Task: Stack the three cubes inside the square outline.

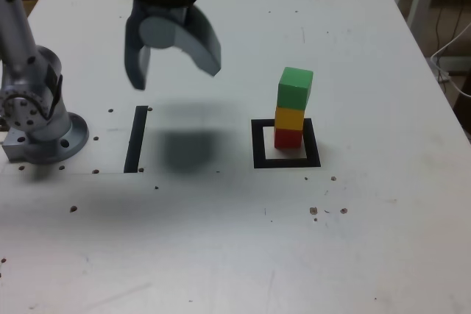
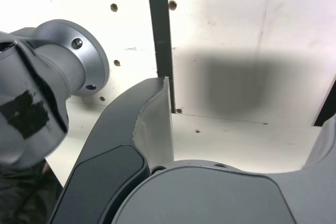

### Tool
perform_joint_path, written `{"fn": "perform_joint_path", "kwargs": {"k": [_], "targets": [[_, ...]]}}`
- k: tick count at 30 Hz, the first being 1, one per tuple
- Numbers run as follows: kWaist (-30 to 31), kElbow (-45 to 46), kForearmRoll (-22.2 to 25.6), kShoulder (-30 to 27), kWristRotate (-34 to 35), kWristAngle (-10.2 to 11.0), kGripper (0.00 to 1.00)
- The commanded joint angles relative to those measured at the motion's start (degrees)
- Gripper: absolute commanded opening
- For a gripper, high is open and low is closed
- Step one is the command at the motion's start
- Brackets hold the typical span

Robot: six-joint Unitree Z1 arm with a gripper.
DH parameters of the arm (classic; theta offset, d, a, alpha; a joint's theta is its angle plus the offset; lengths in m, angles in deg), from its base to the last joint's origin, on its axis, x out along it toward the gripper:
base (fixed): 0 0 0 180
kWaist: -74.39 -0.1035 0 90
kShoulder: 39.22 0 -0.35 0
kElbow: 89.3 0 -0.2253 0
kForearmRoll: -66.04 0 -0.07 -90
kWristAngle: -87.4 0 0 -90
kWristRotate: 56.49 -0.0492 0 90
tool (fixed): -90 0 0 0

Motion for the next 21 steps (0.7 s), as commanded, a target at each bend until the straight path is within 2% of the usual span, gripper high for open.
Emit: {"fn": "perform_joint_path", "kwargs": {"k": [1, 6, 21], "targets": [[-0.4, 2.5, -1.8, -0.8, -1.6, -0.8, 1.00], [-1.6, 6.0, -3.4, -1.2, -3.9, -1.9, 1.00], [-5.2, 13.6, -7.9, -1.0, -6.8, -2.5, 1.00]]}}
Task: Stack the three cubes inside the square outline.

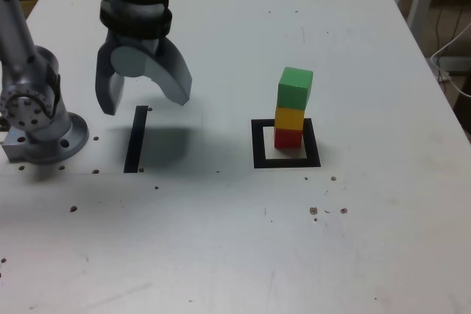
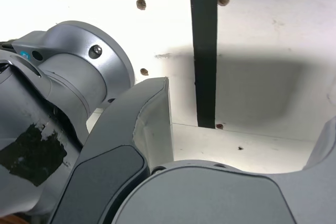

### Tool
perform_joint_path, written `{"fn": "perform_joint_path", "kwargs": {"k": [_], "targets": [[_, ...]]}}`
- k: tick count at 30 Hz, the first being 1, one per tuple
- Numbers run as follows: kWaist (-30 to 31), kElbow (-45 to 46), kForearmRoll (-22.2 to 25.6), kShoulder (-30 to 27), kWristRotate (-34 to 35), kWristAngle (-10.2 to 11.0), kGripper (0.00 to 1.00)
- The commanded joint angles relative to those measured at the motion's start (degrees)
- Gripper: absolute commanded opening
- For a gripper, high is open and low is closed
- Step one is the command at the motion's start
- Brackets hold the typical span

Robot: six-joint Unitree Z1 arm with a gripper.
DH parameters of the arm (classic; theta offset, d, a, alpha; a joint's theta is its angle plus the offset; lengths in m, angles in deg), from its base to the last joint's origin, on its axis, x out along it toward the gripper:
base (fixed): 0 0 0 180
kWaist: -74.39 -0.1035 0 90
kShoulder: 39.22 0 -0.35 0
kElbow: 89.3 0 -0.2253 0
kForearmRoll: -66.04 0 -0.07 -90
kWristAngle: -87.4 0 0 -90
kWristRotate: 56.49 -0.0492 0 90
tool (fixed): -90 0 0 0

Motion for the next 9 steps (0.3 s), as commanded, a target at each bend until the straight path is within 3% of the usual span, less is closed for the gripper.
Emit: {"fn": "perform_joint_path", "kwargs": {"k": [1, 9], "targets": [[-0.3, 0.7, -0.6, 0.0, -0.3, -0.2, 1.00], [-2.1, 3.7, -2.9, 0.6, -1.4, -0.3, 1.00]]}}
